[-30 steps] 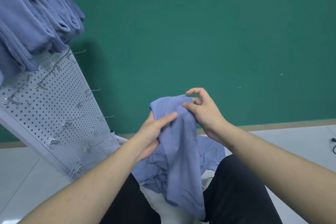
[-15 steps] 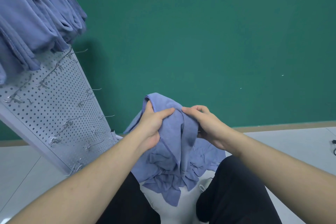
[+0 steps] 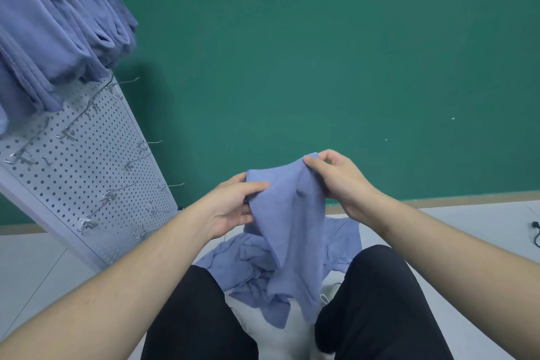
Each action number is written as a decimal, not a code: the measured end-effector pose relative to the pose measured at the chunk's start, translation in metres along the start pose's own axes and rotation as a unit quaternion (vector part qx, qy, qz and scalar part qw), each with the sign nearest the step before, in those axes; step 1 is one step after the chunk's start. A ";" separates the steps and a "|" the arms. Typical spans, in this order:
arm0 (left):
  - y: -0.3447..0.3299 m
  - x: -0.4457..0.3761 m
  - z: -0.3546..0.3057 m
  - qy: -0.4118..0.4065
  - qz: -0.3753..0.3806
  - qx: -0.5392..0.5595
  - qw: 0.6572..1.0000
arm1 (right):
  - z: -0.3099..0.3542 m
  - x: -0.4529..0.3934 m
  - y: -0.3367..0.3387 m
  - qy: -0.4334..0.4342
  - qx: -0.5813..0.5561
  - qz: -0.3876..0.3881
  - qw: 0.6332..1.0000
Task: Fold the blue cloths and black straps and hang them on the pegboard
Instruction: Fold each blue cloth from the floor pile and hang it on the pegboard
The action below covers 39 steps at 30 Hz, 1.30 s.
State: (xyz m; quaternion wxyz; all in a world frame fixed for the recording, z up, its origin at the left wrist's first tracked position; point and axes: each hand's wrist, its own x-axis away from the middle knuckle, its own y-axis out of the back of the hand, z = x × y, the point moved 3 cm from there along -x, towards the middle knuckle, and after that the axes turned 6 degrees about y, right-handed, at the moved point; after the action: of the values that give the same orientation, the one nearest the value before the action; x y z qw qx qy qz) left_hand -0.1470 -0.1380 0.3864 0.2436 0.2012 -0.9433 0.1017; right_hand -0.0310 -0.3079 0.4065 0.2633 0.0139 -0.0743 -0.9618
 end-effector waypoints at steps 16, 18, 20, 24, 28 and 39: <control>-0.001 -0.002 -0.029 -0.070 -0.039 -0.051 0.996 | 0.016 -0.019 0.020 0.035 0.078 0.039 0.996; 0.002 -0.003 -0.032 -0.073 -0.040 -0.066 0.994 | 0.019 -0.020 0.022 0.037 0.090 0.054 0.994; 0.003 -0.003 -0.035 -0.089 -0.045 -0.080 0.992 | 0.022 -0.020 0.025 0.041 0.089 0.064 0.993; 0.008 -0.001 -0.042 -0.110 -0.067 -0.092 0.987 | 0.031 -0.019 0.027 0.033 0.077 0.103 0.991; 0.010 0.001 -0.045 -0.099 -0.059 -0.128 0.985 | 0.033 -0.021 0.029 0.009 0.063 0.113 0.992; 0.008 0.004 -0.055 -0.145 -0.096 -0.331 0.927 | 0.038 -0.026 0.028 0.037 0.211 0.131 0.968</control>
State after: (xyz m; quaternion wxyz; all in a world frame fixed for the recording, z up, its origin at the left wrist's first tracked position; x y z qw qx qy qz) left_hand -0.1308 -0.1168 0.4349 0.1653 0.2113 -0.9246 -0.2705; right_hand 0.0031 -0.3133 0.4481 0.3811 0.0948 -0.2665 -0.8802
